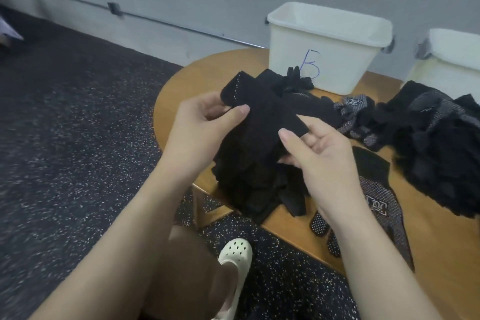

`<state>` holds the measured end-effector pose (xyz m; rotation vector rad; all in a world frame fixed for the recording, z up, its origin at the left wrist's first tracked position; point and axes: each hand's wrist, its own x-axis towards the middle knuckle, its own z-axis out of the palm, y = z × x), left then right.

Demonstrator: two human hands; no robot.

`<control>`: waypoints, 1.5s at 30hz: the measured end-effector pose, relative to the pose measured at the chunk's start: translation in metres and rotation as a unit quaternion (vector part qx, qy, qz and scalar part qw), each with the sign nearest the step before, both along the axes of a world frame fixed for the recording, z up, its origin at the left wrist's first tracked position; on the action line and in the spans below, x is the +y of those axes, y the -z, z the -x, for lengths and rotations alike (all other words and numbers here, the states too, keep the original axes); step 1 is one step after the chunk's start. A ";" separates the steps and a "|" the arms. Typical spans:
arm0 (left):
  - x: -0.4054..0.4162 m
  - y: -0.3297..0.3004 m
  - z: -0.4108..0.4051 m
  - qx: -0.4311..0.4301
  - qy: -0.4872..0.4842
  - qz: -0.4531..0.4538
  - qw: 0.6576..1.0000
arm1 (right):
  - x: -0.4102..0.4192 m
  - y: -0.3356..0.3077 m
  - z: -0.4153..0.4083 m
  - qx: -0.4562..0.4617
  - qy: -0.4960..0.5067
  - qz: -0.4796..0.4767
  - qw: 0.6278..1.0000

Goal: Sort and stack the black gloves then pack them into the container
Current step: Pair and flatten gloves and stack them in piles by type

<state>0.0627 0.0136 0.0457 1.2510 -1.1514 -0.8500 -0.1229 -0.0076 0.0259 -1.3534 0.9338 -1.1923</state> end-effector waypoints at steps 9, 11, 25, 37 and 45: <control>-0.032 0.004 -0.047 -0.027 -0.088 0.003 0.996 | -0.034 -0.004 -0.058 0.023 0.039 -0.036 0.998; -0.037 0.008 -0.054 -0.039 -0.096 -0.005 0.995 | -0.042 -0.004 -0.065 0.048 0.041 -0.036 0.997; -0.069 0.038 -0.076 -0.130 -0.123 -0.070 0.981 | -0.067 0.016 -0.076 0.189 0.099 0.007 0.977; -0.060 0.053 -0.071 -0.288 -0.131 0.041 0.948 | -0.053 0.010 -0.084 0.397 0.094 0.236 0.882; -0.049 0.076 -0.063 -0.317 -0.026 0.024 0.948 | -0.045 0.029 -0.091 0.503 -0.057 0.181 0.843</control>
